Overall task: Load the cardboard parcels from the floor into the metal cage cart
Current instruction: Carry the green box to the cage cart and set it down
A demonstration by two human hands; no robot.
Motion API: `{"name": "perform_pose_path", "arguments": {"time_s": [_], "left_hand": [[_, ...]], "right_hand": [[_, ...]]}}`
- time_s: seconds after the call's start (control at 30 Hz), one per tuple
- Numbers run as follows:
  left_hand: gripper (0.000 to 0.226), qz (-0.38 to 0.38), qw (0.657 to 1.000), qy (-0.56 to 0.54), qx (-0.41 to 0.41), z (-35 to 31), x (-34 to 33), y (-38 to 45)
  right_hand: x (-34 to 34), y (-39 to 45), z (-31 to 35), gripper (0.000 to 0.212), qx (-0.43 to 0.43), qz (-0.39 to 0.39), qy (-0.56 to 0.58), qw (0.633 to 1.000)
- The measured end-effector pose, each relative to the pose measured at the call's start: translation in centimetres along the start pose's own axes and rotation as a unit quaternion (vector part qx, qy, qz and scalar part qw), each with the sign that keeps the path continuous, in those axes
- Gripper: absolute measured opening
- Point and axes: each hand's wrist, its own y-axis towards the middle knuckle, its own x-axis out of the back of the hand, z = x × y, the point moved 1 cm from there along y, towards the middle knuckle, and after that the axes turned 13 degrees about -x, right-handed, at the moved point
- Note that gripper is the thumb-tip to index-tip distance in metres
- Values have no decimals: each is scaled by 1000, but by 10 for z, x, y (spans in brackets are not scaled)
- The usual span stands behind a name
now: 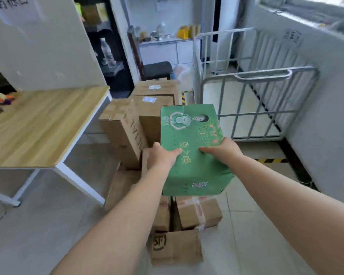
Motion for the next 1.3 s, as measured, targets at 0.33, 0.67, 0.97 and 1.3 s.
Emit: {"name": "perform_pose_path", "arguments": {"time_s": [0.33,0.67,0.97,1.3], "left_hand": [[58,161,986,22,-20,-126,-273,1],[50,268,961,58,-34,-161,-439,97],[47,368,925,83,-45,-158,-621,290],[56,396,899,164,-87,-47,-870,446]], "right_hand": [[236,117,-121,80,-97,-76,16,992],[312,275,-158,83,-197,-100,86,972],[339,508,-149,87,-293,-156,132,934],[300,787,-260,70,-328,-204,201,900]]}}
